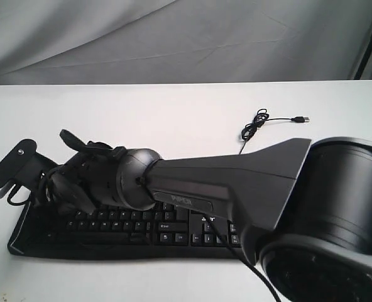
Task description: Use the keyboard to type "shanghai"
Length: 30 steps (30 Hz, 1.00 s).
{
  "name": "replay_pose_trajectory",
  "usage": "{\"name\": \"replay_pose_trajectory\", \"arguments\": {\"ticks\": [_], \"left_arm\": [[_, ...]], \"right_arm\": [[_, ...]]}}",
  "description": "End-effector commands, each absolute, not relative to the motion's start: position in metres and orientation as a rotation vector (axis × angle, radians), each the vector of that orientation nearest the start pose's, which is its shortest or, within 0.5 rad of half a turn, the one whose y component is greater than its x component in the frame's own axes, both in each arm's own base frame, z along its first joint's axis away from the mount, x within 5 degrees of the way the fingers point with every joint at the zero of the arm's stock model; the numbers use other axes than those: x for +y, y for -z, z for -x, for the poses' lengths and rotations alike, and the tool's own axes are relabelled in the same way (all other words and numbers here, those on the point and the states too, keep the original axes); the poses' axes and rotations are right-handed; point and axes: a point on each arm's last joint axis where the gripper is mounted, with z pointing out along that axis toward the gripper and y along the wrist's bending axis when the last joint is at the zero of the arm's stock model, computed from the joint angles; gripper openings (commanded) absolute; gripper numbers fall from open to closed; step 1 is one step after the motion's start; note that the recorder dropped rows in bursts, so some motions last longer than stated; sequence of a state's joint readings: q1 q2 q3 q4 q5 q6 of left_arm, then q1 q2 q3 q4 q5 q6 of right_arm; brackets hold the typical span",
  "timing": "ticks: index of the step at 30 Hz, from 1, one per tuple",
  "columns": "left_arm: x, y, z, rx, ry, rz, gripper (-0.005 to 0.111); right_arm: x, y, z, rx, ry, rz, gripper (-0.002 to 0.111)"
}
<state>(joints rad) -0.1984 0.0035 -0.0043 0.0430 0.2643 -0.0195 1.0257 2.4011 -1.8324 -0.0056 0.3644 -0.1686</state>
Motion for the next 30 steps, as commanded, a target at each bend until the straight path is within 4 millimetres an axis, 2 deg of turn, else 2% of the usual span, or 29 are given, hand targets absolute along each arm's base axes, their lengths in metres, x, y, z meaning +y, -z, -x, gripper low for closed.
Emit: {"name": "replay_pose_trajectory", "arguments": {"ticks": [1,6,11,17,24,27,30], "left_arm": [[-0.010,-0.190,-0.054,1.735,0.124,-0.185,0.000],[-0.010,-0.190,-0.054,1.735,0.124,-0.185,0.000],[-0.010,-0.190,-0.054,1.735,0.124,-0.185,0.000],[-0.010,-0.190,-0.054,1.735,0.124,-0.185,0.000],[-0.010,-0.190,-0.054,1.735,0.124,-0.185,0.000],[-0.010,-0.190,-0.054,1.735,0.124,-0.185,0.000],[-0.010,-0.190,-0.054,1.735,0.124,-0.185,0.000]], "right_arm": [[0.453,-0.124,-0.274,1.998,-0.384,1.387,0.000],[0.453,-0.122,-0.274,2.002,-0.396,1.377,0.000],[0.454,-0.105,-0.274,2.022,-0.395,1.383,0.000],[0.453,-0.109,-0.274,2.026,-0.393,1.390,0.000],[0.444,-0.134,-0.269,2.009,-0.377,1.405,0.000],[0.429,-0.145,-0.261,2.009,-0.399,1.362,0.000],[0.403,-0.158,-0.260,2.013,-0.407,1.300,0.000]]}}
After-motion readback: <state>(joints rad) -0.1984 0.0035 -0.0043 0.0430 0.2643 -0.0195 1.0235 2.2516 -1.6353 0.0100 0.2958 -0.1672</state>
